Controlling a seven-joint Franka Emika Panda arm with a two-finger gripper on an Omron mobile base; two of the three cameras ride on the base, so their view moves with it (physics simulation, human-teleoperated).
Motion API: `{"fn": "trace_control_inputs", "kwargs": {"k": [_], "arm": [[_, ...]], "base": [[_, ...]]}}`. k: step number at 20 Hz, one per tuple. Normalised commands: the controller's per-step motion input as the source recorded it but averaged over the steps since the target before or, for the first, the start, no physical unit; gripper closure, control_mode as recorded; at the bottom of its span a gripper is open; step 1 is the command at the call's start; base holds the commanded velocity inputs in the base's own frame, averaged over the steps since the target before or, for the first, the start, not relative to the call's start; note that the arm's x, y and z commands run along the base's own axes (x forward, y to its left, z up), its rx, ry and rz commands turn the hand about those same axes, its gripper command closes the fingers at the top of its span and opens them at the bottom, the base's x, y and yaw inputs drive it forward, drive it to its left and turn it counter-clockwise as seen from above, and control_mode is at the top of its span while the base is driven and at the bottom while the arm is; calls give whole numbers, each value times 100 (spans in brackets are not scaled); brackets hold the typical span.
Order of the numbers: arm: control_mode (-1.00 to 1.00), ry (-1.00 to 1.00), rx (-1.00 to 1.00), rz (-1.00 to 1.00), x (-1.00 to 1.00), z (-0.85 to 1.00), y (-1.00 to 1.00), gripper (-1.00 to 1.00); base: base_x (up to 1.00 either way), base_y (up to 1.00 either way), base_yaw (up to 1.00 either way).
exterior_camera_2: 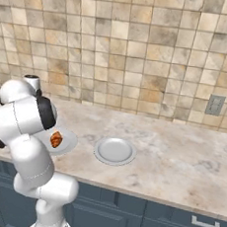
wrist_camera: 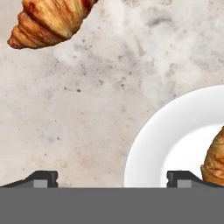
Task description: Place the pastries on the plates.
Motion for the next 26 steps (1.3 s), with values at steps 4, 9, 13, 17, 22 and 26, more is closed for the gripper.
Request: {"fn": "trace_control_inputs", "kwargs": {"k": [4,9,13,17,22,26], "arm": [[-100,-8,0,-11,21,10,45,-100],[-100,-4,0,-11,0,15,19,-100],[-100,0,0,-18,18,4,11,-100],[-100,0,0,-28,49,0,7,-100],[-100,0,0,-21,47,0,8,-100],[-100,0,0,-2,31,0,24,-100]], "base": [[0,0,0],[0,0,0],[0,0,0],[0,0,0],[0,0,0],[0,0,0]]}}
